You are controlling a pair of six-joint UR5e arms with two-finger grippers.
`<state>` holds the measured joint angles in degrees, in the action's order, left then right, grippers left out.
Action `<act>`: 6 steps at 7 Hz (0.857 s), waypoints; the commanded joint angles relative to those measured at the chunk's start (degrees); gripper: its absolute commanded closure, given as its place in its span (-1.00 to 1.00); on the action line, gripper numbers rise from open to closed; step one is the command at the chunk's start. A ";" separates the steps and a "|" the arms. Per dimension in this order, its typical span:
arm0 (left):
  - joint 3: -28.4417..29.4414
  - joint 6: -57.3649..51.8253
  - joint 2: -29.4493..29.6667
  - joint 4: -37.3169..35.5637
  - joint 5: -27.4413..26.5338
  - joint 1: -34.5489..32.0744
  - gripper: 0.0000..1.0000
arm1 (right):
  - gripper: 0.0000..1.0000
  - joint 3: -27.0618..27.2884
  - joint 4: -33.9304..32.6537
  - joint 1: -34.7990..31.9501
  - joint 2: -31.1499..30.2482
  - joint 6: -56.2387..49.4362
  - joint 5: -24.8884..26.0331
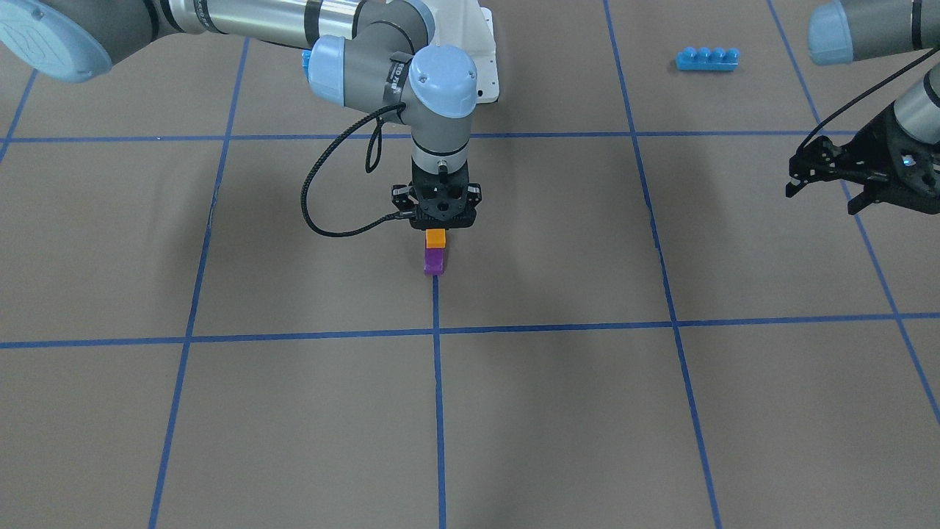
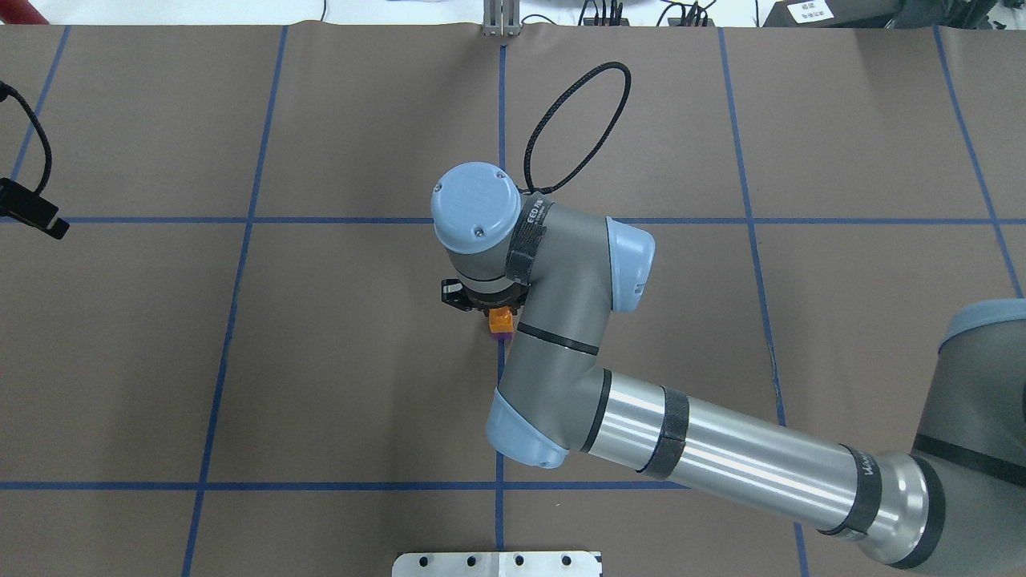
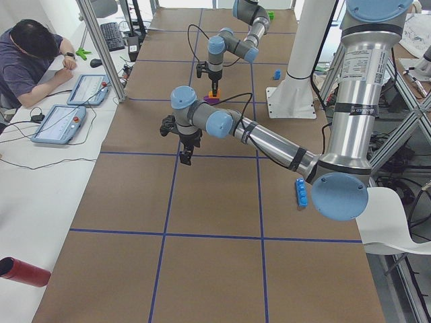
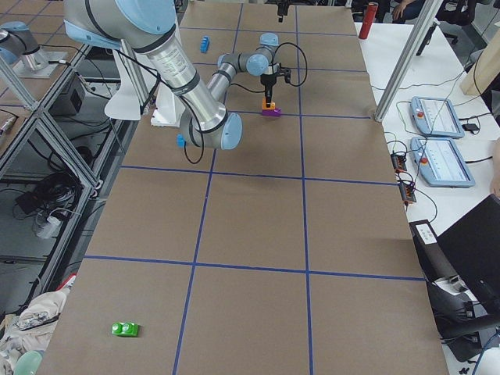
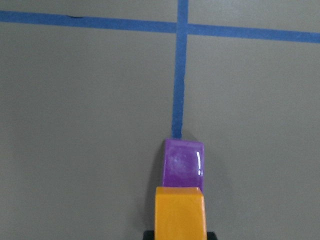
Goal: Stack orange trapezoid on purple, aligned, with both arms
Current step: 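Align the orange trapezoid over the purple block with the right gripper, then lower the orange trapezoid onto the purple block and open the right gripper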
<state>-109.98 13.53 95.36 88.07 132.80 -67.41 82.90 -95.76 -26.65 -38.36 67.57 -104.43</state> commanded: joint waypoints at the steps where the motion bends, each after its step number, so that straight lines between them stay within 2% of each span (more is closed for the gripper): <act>1: 0.12 0.00 0.00 0.00 0.00 0.09 -1.00 | 1.00 -0.19 0.04 0.37 -0.22 -0.68 0.64; 3: 0.12 -0.09 0.00 0.00 -0.09 0.09 -1.00 | 0.94 -0.28 0.13 0.81 -0.22 -0.34 0.81; 4: 0.12 0.00 0.00 0.00 0.00 0.09 -1.00 | 0.13 -0.28 0.04 0.81 -0.22 -0.08 0.90; 5: 0.12 0.00 0.09 0.00 0.00 0.09 -1.00 | -0.99 -0.28 0.13 1.68 -0.40 0.62 3.60; 6: 0.12 0.00 0.09 0.00 0.00 0.09 -1.00 | -1.00 -0.37 0.13 1.78 -0.40 1.15 3.97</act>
<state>-109.86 13.53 95.41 88.07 132.79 -67.32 82.60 -95.64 -25.23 -38.70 68.04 -101.69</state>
